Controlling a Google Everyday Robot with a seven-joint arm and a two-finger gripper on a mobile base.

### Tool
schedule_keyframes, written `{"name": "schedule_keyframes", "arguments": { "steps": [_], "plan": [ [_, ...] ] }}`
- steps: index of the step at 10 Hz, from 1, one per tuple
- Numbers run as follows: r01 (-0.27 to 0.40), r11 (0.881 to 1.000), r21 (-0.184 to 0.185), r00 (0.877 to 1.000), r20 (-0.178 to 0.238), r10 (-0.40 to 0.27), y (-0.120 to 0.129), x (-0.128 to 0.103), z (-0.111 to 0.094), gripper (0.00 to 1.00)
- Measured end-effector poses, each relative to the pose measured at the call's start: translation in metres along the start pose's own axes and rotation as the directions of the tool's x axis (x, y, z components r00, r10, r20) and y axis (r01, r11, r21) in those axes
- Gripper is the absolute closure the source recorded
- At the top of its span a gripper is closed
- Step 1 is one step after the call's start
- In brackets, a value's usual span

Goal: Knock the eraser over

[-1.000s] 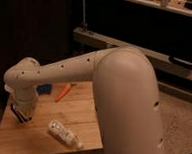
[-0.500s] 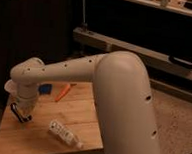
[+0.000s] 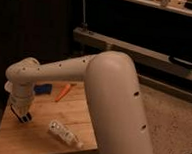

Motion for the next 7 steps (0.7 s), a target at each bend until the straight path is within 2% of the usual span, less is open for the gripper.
{"name": "schedule_keyframes", "arguments": {
  "steps": [4,7],
  "plan": [
    [-0.018,1.0,0.02,1.0,0.01,0.018,-0.01,-0.022,0.002,1.0],
    [-0.068,0.996,0.056,0.997,0.035,0.066,-0.038,-0.026,-0.007,1.0]
  ]
}}
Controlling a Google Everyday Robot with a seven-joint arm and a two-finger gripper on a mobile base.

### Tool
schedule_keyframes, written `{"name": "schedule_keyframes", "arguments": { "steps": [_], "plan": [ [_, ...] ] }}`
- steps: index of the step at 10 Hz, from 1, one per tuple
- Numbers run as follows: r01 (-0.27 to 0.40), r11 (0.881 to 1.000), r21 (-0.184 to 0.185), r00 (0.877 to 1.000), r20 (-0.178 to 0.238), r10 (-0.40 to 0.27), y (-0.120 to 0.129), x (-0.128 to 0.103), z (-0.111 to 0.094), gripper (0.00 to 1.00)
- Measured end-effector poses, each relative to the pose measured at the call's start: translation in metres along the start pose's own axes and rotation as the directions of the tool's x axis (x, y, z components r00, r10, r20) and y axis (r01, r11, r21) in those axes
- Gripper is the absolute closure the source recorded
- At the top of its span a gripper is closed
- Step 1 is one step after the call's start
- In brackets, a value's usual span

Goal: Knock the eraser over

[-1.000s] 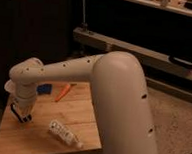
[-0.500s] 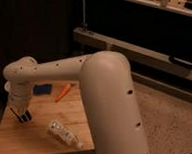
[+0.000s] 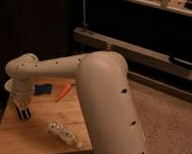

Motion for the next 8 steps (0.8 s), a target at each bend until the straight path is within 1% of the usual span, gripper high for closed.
{"name": "schedule_keyframes", "arguments": {
  "steps": [1,2,3,5,7,8],
  "plan": [
    [-0.028,1.0,0.003,0.999,0.015,0.028,-0.0099,0.0001,-0.0042,1.0],
    [-0.047,0.999,0.001,0.999,0.024,0.047,-0.0148,0.0011,-0.006,1.0],
    [-0.047,0.999,0.0,0.999,0.024,0.047,-0.0144,0.001,-0.0059,0.99],
    [-0.046,0.999,-0.001,0.999,0.024,0.046,-0.0133,0.0005,-0.0058,0.85],
    [-0.047,0.999,-0.001,0.999,0.024,0.047,-0.0138,0.0008,-0.0058,0.65],
    [-0.045,0.999,-0.002,0.999,0.023,0.045,-0.0126,0.0005,-0.0053,0.53]
  ]
}}
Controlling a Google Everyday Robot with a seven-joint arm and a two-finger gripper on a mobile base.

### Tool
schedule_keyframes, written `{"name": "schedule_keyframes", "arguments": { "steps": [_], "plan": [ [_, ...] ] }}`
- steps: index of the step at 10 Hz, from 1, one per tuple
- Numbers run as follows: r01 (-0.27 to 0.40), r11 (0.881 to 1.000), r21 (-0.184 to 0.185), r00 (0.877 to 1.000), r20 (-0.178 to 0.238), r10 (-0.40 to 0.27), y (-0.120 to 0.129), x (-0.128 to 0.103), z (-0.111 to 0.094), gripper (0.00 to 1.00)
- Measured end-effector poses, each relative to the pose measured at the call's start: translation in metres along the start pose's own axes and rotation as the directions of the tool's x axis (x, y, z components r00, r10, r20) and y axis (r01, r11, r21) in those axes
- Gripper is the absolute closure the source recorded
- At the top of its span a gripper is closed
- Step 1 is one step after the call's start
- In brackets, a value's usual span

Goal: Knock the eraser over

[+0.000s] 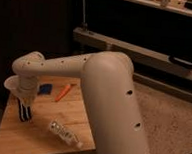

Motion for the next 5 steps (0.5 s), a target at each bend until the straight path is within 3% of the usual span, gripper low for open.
{"name": "schedule_keyframes", "arguments": {
  "steps": [3,5],
  "plan": [
    [0.0,1.0,0.0,1.0,0.0,0.0,-0.0002,0.0,-0.0002,0.24],
    [-0.001,1.0,0.0,1.0,0.0,0.001,-0.0006,0.0002,-0.0003,0.2]
  ]
}}
